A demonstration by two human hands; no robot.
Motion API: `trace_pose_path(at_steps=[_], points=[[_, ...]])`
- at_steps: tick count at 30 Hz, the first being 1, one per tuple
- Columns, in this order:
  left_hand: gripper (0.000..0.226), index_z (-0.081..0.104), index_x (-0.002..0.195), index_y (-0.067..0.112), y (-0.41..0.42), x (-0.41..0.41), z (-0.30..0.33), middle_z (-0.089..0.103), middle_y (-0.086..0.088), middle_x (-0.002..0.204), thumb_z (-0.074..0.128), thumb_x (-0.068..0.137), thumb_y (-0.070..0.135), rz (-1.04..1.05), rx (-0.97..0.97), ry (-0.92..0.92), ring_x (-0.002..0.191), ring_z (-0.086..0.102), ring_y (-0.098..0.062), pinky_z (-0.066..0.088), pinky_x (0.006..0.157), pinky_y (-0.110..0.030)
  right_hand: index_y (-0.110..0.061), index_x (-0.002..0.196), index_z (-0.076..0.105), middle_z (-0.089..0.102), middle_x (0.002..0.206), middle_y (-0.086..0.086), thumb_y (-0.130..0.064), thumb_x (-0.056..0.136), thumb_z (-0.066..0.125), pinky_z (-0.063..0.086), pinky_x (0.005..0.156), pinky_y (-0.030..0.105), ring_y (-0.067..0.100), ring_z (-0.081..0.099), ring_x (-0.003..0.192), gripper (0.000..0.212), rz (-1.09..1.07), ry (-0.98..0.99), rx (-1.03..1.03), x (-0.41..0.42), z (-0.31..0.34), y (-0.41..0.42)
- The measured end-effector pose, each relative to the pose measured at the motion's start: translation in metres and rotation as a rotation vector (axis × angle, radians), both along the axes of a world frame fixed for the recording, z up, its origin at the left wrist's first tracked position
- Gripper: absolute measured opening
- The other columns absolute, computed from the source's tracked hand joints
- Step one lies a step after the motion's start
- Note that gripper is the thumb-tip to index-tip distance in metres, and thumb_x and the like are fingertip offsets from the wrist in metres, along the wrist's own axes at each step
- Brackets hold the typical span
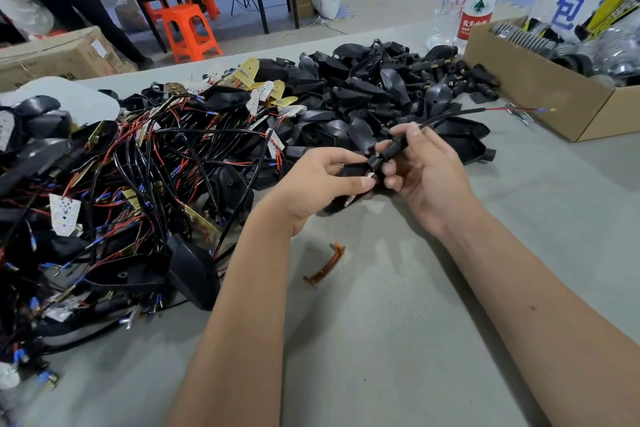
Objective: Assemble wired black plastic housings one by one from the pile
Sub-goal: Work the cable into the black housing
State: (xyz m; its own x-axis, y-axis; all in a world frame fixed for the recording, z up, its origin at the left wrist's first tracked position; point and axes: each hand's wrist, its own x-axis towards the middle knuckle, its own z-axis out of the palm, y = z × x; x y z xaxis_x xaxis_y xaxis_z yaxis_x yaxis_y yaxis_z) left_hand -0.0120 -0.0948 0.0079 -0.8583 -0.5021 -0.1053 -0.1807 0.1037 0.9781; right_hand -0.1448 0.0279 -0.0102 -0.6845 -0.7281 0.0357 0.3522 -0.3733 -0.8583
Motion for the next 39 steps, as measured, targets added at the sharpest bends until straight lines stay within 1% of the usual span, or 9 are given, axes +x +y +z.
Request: trace_pose_path(at_steps=[3, 7, 12, 16, 20, 23, 30, 35, 39], points=[[0.031, 0.074, 0.117, 0.017, -0.005, 0.003, -0.001, 0.078, -0.007, 0.107, 0.076, 0.088, 0.004, -0.031, -0.008, 0.022, 0.102, 0.073, -0.018, 0.057, 0.097, -0.035, -0.011, 0.107, 0.065, 0.063, 0.083, 0.008, -0.020, 0.107, 0.053, 0.046, 0.046, 0.023, 0.016, 0.058, 0.058, 0.015, -0.004, 0.024, -0.003, -0.001, 0.000, 0.001], [0.029, 0.069, 0.127, 0.011, -0.007, 0.005, 0.001, 0.075, -0.013, 0.117, 0.058, 0.100, 0.009, -0.091, 0.138, 0.072, 0.103, 0.073, -0.028, 0.058, 0.086, -0.034, -0.014, 0.114, 0.071, 0.064, 0.087, 0.009, -0.018, 0.104, 0.058, 0.041, 0.048, 0.023, 0.015, 0.055, 0.060, 0.017, -0.027, 0.093, 0.009, -0.004, -0.002, 0.004], [0.035, 0.070, 0.122, 0.016, -0.007, 0.008, 0.005, 0.076, -0.013, 0.116, 0.040, 0.108, 0.006, -0.058, 0.151, 0.090, 0.094, 0.073, -0.024, 0.055, 0.071, -0.029, -0.010, 0.111, 0.072, 0.071, 0.096, 0.013, -0.013, 0.102, 0.060, 0.044, 0.050, 0.022, 0.015, 0.059, 0.066, 0.015, -0.026, 0.054, -0.026, -0.006, -0.003, 0.003], [0.036, 0.072, 0.120, 0.019, -0.005, 0.009, 0.008, 0.078, -0.007, 0.108, 0.041, 0.108, 0.006, -0.009, 0.085, 0.088, 0.087, 0.072, -0.016, 0.054, 0.068, -0.023, -0.010, 0.102, 0.074, 0.066, 0.089, 0.012, -0.011, 0.102, 0.060, 0.044, 0.051, 0.022, 0.014, 0.059, 0.067, 0.014, -0.026, 0.062, -0.022, -0.006, -0.005, 0.001], [0.030, 0.072, 0.120, 0.012, -0.005, 0.007, 0.009, 0.074, -0.021, 0.112, 0.048, 0.105, 0.005, 0.084, 0.058, 0.112, 0.098, 0.068, -0.029, 0.052, 0.078, -0.035, -0.007, 0.104, 0.073, 0.067, 0.094, 0.014, -0.008, 0.102, 0.057, 0.044, 0.052, 0.021, 0.013, 0.057, 0.069, 0.016, 0.005, 0.051, -0.062, -0.007, -0.005, 0.001], [0.030, 0.073, 0.118, 0.011, -0.005, 0.007, 0.010, 0.072, -0.023, 0.116, 0.048, 0.104, 0.004, 0.095, 0.082, 0.110, 0.098, 0.066, -0.030, 0.051, 0.080, -0.038, -0.004, 0.107, 0.072, 0.069, 0.096, 0.015, -0.006, 0.102, 0.057, 0.045, 0.054, 0.020, 0.013, 0.057, 0.069, 0.015, 0.029, 0.051, -0.073, -0.009, -0.005, 0.001], [0.036, 0.074, 0.111, 0.005, -0.002, 0.004, 0.009, 0.079, -0.014, 0.095, 0.040, 0.103, 0.013, 0.148, 0.116, 0.090, 0.068, 0.065, -0.020, 0.046, 0.056, -0.027, -0.006, 0.106, 0.075, 0.068, 0.086, 0.009, -0.009, 0.099, 0.062, 0.051, 0.061, 0.018, 0.011, 0.060, 0.071, 0.015, 0.072, 0.095, -0.046, -0.014, -0.009, 0.002], [0.034, 0.071, 0.111, -0.003, -0.006, 0.005, 0.011, 0.077, -0.021, 0.092, 0.041, 0.105, 0.012, 0.196, 0.185, 0.039, 0.057, 0.060, -0.020, 0.035, 0.042, -0.022, -0.008, 0.108, 0.076, 0.073, 0.110, 0.017, -0.008, 0.094, 0.064, 0.056, 0.073, 0.020, 0.014, 0.064, 0.081, 0.019, 0.186, 0.141, -0.086, -0.016, -0.010, 0.003], [0.032, 0.069, 0.112, -0.006, -0.012, 0.010, 0.012, 0.077, -0.023, 0.096, 0.046, 0.103, 0.015, 0.179, 0.227, -0.001, 0.061, 0.061, -0.021, 0.037, 0.042, -0.021, -0.006, 0.111, 0.074, 0.073, 0.112, 0.017, -0.006, 0.095, 0.062, 0.055, 0.074, 0.020, 0.014, 0.063, 0.082, 0.020, 0.234, 0.131, -0.083, -0.016, -0.011, 0.002]])
